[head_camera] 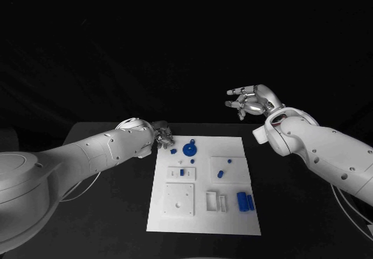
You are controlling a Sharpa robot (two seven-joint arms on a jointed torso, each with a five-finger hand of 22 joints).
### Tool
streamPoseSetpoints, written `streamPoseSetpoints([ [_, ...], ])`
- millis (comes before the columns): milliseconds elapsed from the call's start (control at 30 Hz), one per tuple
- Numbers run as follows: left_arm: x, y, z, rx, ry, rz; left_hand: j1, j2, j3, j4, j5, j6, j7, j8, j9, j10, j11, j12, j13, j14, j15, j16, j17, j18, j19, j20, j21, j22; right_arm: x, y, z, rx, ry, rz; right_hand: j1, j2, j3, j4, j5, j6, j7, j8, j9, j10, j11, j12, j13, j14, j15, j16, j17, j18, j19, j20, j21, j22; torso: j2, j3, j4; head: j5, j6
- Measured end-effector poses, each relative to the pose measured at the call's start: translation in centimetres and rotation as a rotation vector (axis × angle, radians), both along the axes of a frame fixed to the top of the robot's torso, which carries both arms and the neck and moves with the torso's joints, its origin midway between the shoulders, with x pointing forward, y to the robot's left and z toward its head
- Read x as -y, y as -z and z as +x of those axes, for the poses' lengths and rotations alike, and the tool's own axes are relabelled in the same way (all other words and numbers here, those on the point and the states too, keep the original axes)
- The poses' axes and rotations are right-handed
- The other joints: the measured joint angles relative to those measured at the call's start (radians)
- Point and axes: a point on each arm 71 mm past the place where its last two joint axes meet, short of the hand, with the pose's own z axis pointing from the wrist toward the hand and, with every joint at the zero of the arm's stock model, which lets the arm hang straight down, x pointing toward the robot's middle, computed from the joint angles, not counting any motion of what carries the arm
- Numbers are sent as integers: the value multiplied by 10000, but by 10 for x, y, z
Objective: Assemble the parts on the task board
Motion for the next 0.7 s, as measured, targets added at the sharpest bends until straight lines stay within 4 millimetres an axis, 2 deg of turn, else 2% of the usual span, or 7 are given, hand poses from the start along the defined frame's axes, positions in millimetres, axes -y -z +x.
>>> streamPoseSetpoints([
  [433,-1,6,-4,-273,294,293,0,0,25,-26,-1,125,-22,-29,5,0,0,0,-19,-44,28,47,-38,-1,-16,-16,37,-1,-1,0,0,-9,-18,-22,2,-2,0,0,0,-1,-1,0,-1,2,2,0,1,0,0,0,8,0,0,0,0,0,-11,6,15,-10,-29],
  [533,-3,6,-4,-287,306,319,-13,-152,-120,-43,-82,74,-26,-28,17,-165,-15,-10,-61,-74,-1,47,-73,0,-37,4,37,-2,0,1,0,-11,-14,-29,2,-2,0,0,0,-1,-2,0,-1,15,16,0,1,0,0,0,8,0,0,0,0,0,-10,10,15,-10,-30],
  [600,-3,7,-4,-290,315,340,5,-166,-225,-26,-112,31,16,-28,18,-235,15,-61,-102,-74,-1,47,-76,-1,-51,19,37,-2,0,1,0,-13,-16,-31,2,-2,0,0,0,-1,-2,0,-1,15,16,0,2,0,0,0,8,-1,0,0,39,0,-10,11,15,-4,-30],
  [700,-4,8,-5,-322,354,412,5,-166,-209,-42,205,-98,88,-28,-5,-236,14,-67,-120,-74,-1,47,-87,-1,-52,19,38,-2,0,1,0,-14,-20,-33,2,-2,0,0,0,-1,-2,0,-1,16,16,0,2,0,0,0,7,0,0,0,39,0,-10,12,15,0,-26],
])
